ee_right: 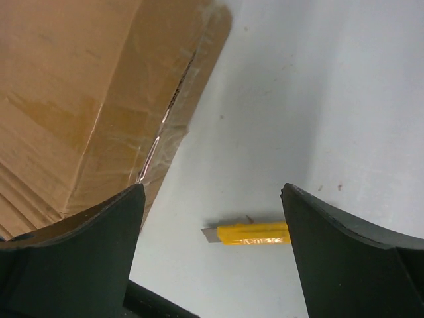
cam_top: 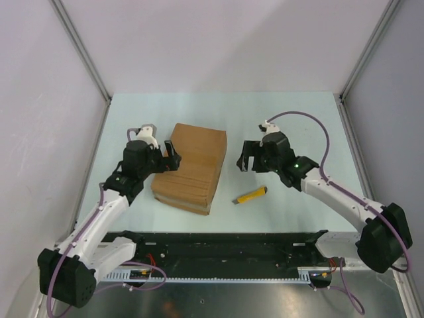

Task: Unpack the express box
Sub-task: Adjust the express box at the center of the board.

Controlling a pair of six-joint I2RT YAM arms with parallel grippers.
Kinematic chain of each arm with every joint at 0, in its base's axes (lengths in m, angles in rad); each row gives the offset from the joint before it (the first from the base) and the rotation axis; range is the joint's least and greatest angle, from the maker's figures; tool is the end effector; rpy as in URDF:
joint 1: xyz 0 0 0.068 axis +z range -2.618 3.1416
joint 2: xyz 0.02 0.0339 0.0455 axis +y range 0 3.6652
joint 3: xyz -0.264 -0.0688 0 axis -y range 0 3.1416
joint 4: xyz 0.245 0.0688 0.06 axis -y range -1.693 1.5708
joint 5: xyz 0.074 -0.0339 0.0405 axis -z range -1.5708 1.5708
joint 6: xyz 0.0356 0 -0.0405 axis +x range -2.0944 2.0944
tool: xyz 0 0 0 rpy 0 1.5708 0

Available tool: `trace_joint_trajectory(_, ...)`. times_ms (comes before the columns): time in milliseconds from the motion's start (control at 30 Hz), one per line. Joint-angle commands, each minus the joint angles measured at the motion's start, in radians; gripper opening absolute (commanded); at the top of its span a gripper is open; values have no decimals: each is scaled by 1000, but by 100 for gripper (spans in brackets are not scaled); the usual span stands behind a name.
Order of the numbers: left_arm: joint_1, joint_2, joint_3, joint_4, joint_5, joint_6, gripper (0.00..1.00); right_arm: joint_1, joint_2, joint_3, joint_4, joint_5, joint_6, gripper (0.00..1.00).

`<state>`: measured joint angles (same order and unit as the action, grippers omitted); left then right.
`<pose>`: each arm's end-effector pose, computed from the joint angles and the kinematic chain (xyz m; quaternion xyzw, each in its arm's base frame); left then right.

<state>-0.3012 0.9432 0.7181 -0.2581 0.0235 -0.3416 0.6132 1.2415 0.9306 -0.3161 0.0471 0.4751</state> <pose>0.2043 -0.0644 0.2801 -0.0112 0.8556 -0.1730 0.4877 0.2258 0.1569 0.2812 -0.0508 0.8891 0.2173 0.3997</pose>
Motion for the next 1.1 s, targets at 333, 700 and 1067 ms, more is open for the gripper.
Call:
trace_joint_trajectory(333, 20, 152, -9, -78, -296, -101, 91, 97, 196, 1, 155, -36, 26, 93)
trace_joint_trajectory(700, 178, 178, -65, -112, -151, -209, 76, 62, 280, -9, 247, -96, 97, 92)
trace_joint_trajectory(1067, 231, 218, -97, -113, -1, -238, 67, -50, 429, -81, 767, -507, 336, 98)
